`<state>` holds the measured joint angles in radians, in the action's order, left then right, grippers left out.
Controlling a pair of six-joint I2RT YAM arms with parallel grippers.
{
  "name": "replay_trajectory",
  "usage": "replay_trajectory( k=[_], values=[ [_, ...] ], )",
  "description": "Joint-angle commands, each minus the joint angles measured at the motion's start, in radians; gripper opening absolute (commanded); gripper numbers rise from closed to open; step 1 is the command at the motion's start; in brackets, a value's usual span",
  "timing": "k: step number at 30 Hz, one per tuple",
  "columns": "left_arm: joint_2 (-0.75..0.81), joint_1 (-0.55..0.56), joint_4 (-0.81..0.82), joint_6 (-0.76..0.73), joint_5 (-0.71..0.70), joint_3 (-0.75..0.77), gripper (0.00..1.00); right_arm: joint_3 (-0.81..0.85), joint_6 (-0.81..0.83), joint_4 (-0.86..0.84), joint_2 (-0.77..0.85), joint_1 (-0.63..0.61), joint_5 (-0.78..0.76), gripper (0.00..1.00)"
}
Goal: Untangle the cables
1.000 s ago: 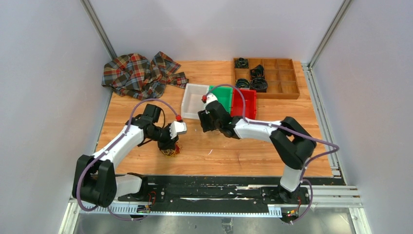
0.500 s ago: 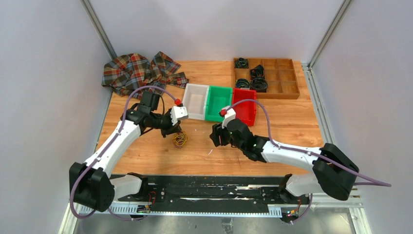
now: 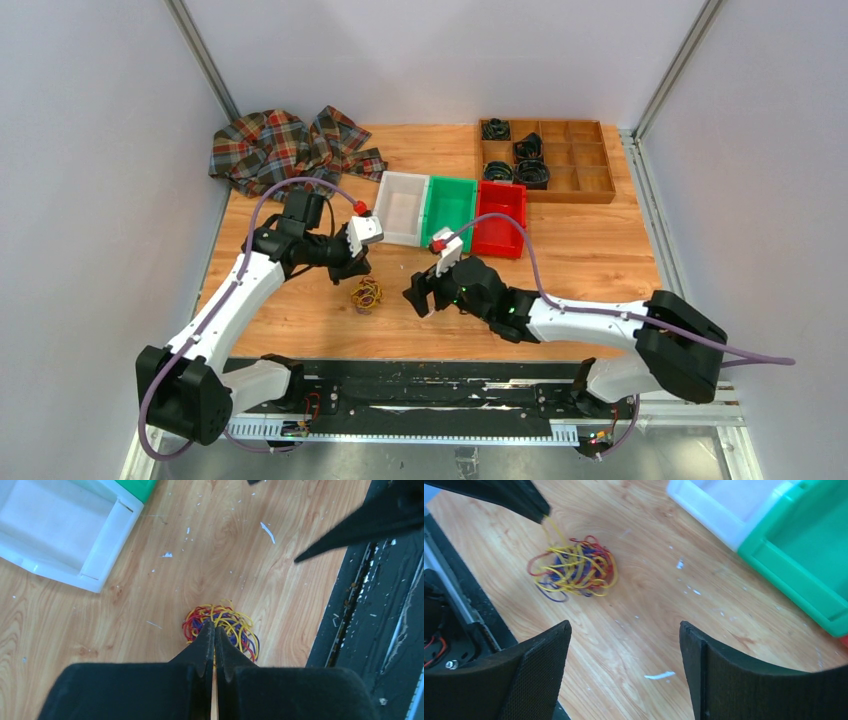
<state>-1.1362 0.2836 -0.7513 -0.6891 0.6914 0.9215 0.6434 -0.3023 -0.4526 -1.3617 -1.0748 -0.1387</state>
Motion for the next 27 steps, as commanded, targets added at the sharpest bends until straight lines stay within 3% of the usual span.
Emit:
replay_trajectory(
  k=[1,13,27],
  values=[
    [0.041,0.009,-0.003,0.104,0.000,0.050,0.01,0.093,0.035,-0.132,-0.048,-0.036,0.012,0.79],
    [0.107,0.010,-0.026,0.242,0.010,0.097,0.01,0.242,0.085,-0.243,-0.218,-0.051,-0.034,0.79],
    [0.123,0.011,-0.144,0.288,0.131,0.230,0.01,0.268,0.140,-0.356,-0.347,-0.053,-0.147,0.72]
  ],
)
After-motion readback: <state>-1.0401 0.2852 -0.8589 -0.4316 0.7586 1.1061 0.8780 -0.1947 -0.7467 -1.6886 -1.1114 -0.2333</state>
